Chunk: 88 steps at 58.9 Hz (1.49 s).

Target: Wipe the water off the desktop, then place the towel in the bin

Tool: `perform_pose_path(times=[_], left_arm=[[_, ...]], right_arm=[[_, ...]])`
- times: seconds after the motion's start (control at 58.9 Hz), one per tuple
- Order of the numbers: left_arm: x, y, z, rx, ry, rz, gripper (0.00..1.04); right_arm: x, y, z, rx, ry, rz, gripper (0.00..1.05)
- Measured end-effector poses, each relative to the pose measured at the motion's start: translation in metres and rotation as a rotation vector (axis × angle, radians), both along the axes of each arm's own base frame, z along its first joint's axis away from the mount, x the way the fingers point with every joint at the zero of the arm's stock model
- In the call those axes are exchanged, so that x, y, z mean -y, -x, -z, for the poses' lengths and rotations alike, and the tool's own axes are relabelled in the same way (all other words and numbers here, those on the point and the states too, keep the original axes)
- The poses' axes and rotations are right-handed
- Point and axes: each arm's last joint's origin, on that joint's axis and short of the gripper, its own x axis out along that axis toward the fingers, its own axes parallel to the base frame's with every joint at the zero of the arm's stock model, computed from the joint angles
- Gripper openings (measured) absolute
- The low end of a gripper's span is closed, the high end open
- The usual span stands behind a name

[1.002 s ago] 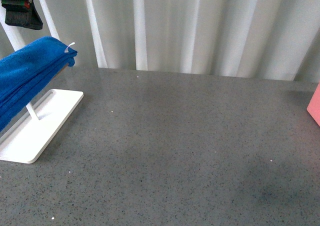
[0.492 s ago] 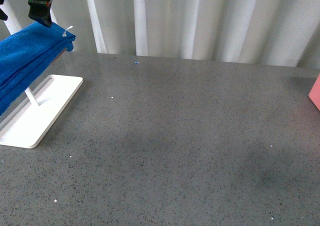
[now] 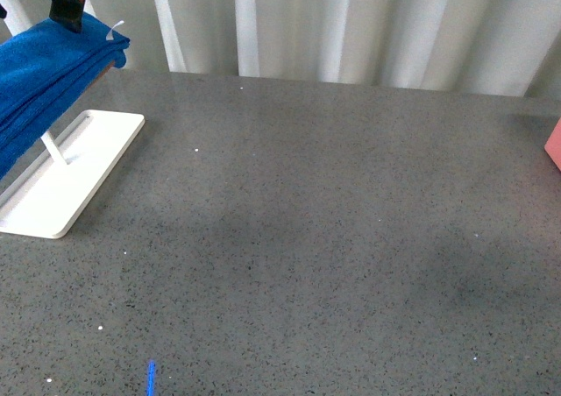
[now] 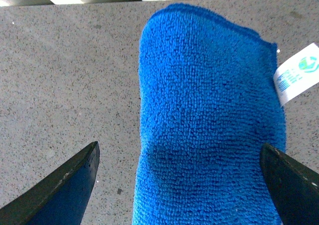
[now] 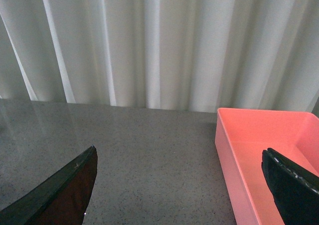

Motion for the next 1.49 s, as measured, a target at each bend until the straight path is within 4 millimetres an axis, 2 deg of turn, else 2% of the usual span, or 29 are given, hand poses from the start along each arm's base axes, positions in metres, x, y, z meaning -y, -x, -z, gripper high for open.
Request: perform_pose_path(times=[0.509,0.917,1.053,1.205,1.324,1.494], left_arm=[[0.007,0.002,0.016,-0.040,-0.011,0.035,0.97],[0.007,0.003,0.019,-0.055,-0.014,0.040,0.34],[0.006,0.004,0.011,-0.039,-0.023,0.049,0.09],[0.004,0.004,0.007,-0.022,-0.050,0.061,0.06],[-0.012,0.010,-0.014,0.016,-0.068,0.051,0.06],[-0.033,0.021,-0.057,0.110,-0.064,0.030,0.06]], right_arm=[[0.000,0.000,0.000,0.000,0.000,0.000,0.98],[0.000,0.000,0.000,0.000,0.000,0.000,0.98],[0.000,0.000,0.000,0.000,0.000,0.000,0.98],[0.000,0.000,0.000,0.000,0.000,0.000,0.98],[0.000,0.000,0.000,0.000,0.000,0.000,0.98],[0.000,0.000,0.000,0.000,0.000,0.000,0.98]])
